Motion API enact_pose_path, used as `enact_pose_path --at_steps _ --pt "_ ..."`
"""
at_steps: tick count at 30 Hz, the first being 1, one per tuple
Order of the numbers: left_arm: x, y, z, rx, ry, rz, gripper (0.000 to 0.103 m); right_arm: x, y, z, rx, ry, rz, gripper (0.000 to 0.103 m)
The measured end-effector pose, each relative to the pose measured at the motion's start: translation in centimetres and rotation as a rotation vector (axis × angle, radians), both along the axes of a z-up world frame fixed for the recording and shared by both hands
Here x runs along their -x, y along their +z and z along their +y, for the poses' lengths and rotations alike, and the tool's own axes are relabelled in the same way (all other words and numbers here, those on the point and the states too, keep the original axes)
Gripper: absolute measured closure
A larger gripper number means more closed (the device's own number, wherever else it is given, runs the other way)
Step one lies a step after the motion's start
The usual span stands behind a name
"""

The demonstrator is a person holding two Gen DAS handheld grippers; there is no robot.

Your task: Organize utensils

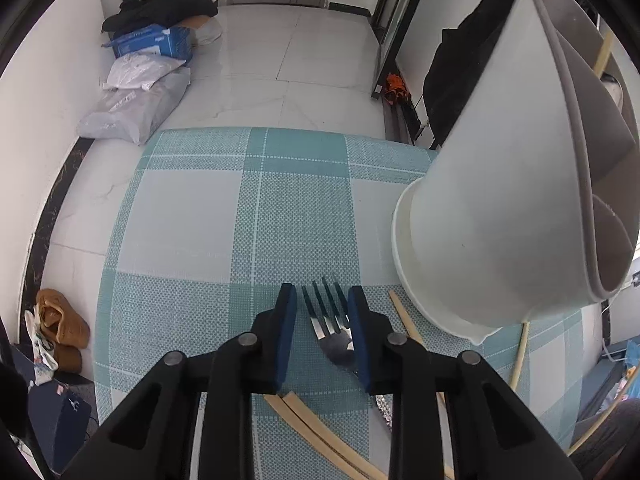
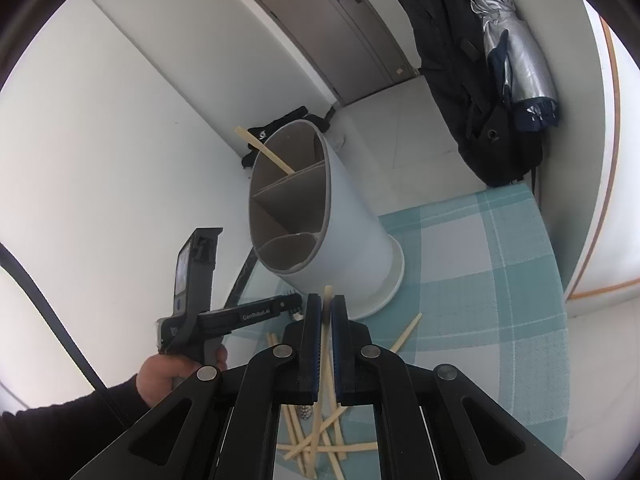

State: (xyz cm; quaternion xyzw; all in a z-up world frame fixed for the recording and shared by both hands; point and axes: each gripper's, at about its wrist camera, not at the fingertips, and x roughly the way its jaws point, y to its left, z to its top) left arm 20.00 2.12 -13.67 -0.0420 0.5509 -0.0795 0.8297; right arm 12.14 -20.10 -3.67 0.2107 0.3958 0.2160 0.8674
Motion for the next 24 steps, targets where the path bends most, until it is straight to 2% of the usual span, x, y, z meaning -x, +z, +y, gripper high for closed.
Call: enact_pose_path --at_steps 7,9,14,20,24 --pt "-0.1 0.0 -0.5 -0.002 0.007 0.001 0.090 0.0 0.0 0.5 0.012 -0.006 0.004 0.099" --pt "0.1 0.4 -0.5 0.006 0.012 -0.019 0.101 0.0 0.0 0.6 0.016 -0.007 0.002 0.099" --pt "0.3 0.4 -0.7 0.004 0.024 -0.025 0.102 0.1 -0.1 0.8 0.024 -0.006 0.008 0.099" --pt "0.0 0.4 -0.1 0.062 0.073 -0.006 0.103 0.0 0.1 0.9 0.032 -0.007 0.004 0.099" --pt "0.6 2.2 0.3 0.064 0.103 -0.067 0.103 0.2 0.5 0.9 0.048 -0.017 -0.024 0.099"
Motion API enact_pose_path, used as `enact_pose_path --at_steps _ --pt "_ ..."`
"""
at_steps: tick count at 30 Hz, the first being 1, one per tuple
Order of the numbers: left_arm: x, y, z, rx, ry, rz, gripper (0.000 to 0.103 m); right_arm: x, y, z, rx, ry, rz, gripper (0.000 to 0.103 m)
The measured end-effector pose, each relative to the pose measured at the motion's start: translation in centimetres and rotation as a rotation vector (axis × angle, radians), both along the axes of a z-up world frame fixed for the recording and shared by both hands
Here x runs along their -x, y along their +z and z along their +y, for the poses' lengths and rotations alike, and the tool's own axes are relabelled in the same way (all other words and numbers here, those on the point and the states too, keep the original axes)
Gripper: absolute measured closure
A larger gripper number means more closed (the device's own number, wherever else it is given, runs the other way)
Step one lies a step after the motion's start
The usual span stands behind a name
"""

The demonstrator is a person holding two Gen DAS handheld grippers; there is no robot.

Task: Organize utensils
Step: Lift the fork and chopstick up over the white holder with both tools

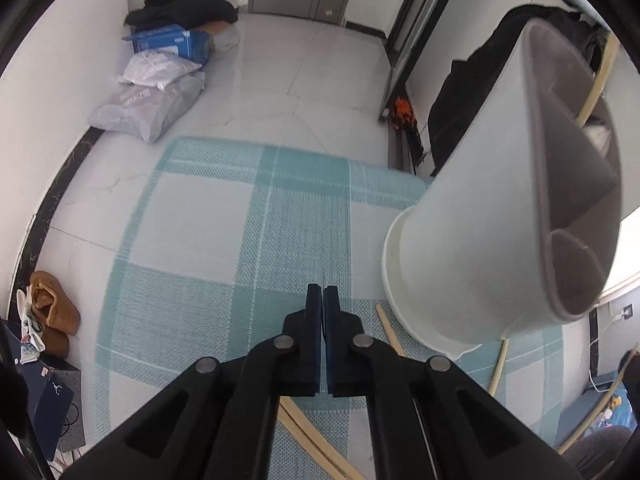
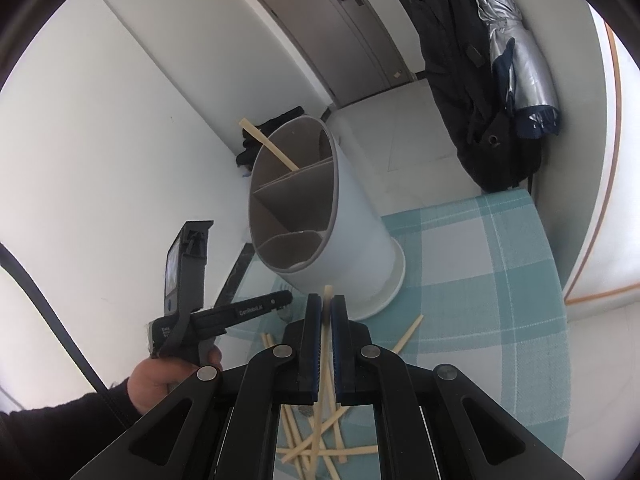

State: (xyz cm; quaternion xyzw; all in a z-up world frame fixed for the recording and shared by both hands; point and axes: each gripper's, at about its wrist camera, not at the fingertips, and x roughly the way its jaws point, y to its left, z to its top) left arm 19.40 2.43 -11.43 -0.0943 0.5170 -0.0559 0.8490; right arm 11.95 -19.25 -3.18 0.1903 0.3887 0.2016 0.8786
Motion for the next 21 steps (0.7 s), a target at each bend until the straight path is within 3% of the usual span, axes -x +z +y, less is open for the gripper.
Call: enact_pose_path --at_steps 6,11,21 --pt "3.3 5.7 -0.3 -0.005 0.017 -0.201 0.103 0.8 1.1 -0.1 0.022 -0.022 -0.066 0.099" --pt "7.2 9.3 -1.7 -0.037 -0.036 -0.329 0.103 2.5 2.5 0.9 0.076 -0.012 -0.148 0.099" --pt "10.4 12.4 -1.0 -0.024 -0.072 -0.389 0.103 4.5 3.9 1.1 0.103 -0.057 -0.196 0.099"
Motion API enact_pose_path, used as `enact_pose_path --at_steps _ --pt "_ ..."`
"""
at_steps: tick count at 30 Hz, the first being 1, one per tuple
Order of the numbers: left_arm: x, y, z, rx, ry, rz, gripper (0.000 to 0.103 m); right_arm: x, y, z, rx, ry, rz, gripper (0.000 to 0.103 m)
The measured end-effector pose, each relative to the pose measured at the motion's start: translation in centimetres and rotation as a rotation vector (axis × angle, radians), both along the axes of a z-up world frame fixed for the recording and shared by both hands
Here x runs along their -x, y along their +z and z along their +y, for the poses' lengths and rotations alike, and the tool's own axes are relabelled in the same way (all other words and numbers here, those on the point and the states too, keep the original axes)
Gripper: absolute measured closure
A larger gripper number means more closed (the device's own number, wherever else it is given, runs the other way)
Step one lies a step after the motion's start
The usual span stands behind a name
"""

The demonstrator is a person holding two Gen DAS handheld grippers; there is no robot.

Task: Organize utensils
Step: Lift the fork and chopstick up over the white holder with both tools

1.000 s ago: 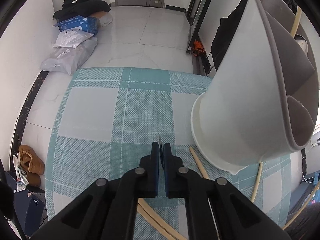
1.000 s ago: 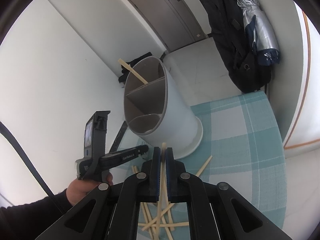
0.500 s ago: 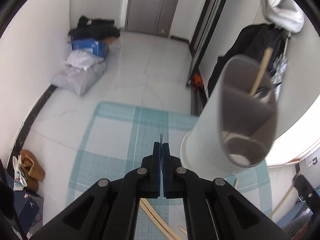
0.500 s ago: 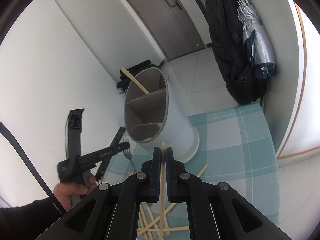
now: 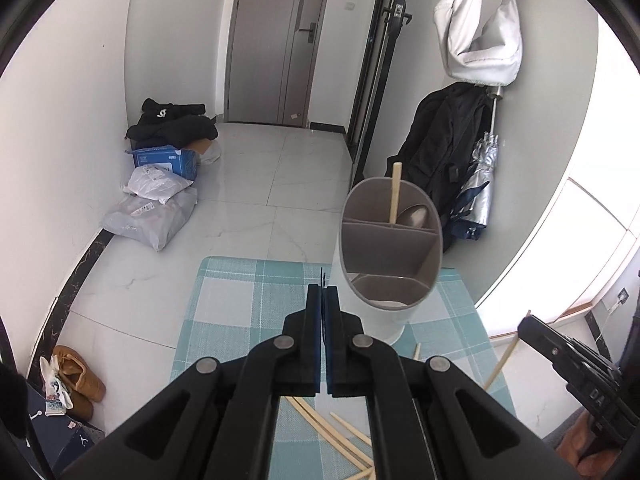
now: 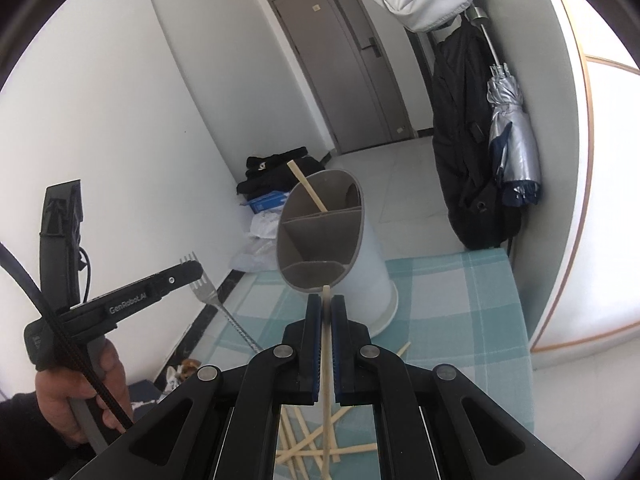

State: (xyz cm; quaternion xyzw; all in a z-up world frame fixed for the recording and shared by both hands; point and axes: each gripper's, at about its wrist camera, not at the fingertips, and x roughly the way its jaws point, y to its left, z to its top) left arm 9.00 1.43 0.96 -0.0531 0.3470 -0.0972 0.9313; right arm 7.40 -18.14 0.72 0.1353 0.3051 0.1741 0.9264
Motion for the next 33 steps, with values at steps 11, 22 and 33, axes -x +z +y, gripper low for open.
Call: enact_pose_path --at_steps 11,22,33 --pt "2.7 4.5 -0.7 0.028 -0.104 -0.091 0.103 1.6 2.7 0.0 0.006 0.003 -0.087 0.099" --pt "-0.1 7.2 0.2 0.130 -0.092 -0.122 0.103 -1.5 7.1 -1.6 -0.044 -0.010 -0.144 0.099" --pt "-5.5 10.5 1.3 0.184 -0.063 -0.209 0.103 -8.1 14.8 -1.7 -0.021 -0.012 -0.249 0.099"
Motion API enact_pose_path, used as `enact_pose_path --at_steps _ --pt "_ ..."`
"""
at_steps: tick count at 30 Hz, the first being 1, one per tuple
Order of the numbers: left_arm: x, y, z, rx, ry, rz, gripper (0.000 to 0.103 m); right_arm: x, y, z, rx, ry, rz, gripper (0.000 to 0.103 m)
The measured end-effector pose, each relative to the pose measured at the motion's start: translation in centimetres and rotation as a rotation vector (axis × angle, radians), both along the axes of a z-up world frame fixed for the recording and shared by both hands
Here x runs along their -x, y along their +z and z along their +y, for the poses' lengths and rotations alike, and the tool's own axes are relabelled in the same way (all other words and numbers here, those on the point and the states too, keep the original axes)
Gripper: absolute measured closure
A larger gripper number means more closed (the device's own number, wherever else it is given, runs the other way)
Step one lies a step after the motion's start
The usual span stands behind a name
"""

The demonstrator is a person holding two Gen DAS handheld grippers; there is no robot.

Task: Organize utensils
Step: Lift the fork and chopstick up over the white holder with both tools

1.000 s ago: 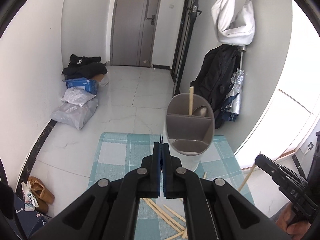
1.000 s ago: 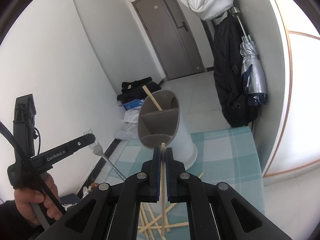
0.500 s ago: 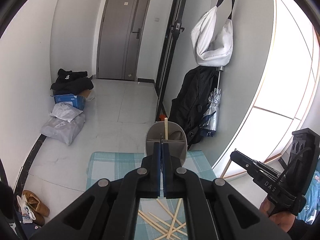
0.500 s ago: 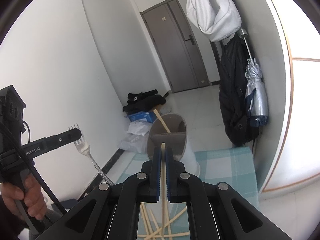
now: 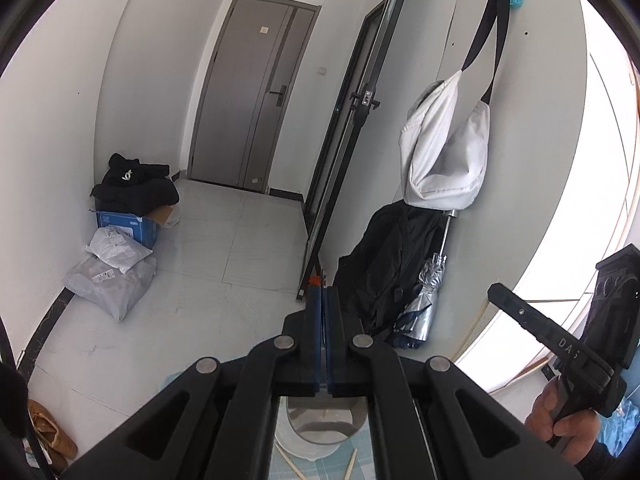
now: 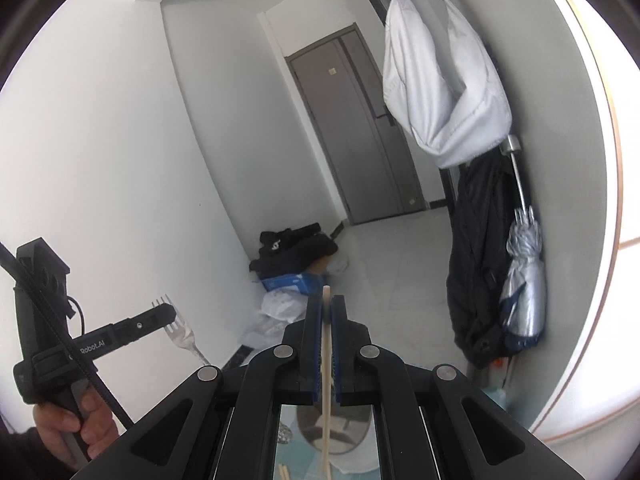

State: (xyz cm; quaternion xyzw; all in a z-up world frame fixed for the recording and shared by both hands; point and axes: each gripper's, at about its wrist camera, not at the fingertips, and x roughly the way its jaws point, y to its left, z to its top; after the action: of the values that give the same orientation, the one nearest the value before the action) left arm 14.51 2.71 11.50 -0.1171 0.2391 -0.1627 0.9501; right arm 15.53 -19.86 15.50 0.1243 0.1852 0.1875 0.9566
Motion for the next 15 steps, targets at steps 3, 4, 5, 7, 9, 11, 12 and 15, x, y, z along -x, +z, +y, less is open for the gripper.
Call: enact_pose_path --at_steps 3,4,5,7,9,11,12,15 --pt "-1.6 -0.3 0.6 0.007 0.012 0.005 0.103 -1.9 1.4 0.3 0.023 -0.006 -0.033 0.099" --pt "-2.2 -0.6 0.7 0.010 0.014 0.014 0.103 -2.5 1.7 0.5 0.024 -0.010 -0.040 0.099" --pt "-2.9 -1.0 0.8 0.010 0.013 0.024 0.103 -3.2 1.8 0.6 0.025 -0.015 -0.046 0.099" --pt "-3.9 -1.7 1.0 0.000 0.023 0.027 0.103 -4.6 1.9 0.8 0.029 -0.017 -0.047 0.099" --pt "-4.6 -2.3 1.5 0.006 0.024 0.027 0.103 -5.9 1.7 1.2 0.035 -0.024 -0.052 0.099" --pt "-5.2 -2.9 1.5 -0.006 0.019 0.031 0.103 -7.2 1.2 1.5 0.033 -0.028 -0.051 0.099" --pt "-5.4 -3.3 1.4 -0.026 0.020 0.024 0.103 -7.9 0.9 1.8 0.036 -0.030 -0.047 0.099" --pt "-5.9 -4.0 1.1 -0.054 0.018 0.012 0.103 -9.4 -0.3 2.4 0.034 -0.023 -0.031 0.099"
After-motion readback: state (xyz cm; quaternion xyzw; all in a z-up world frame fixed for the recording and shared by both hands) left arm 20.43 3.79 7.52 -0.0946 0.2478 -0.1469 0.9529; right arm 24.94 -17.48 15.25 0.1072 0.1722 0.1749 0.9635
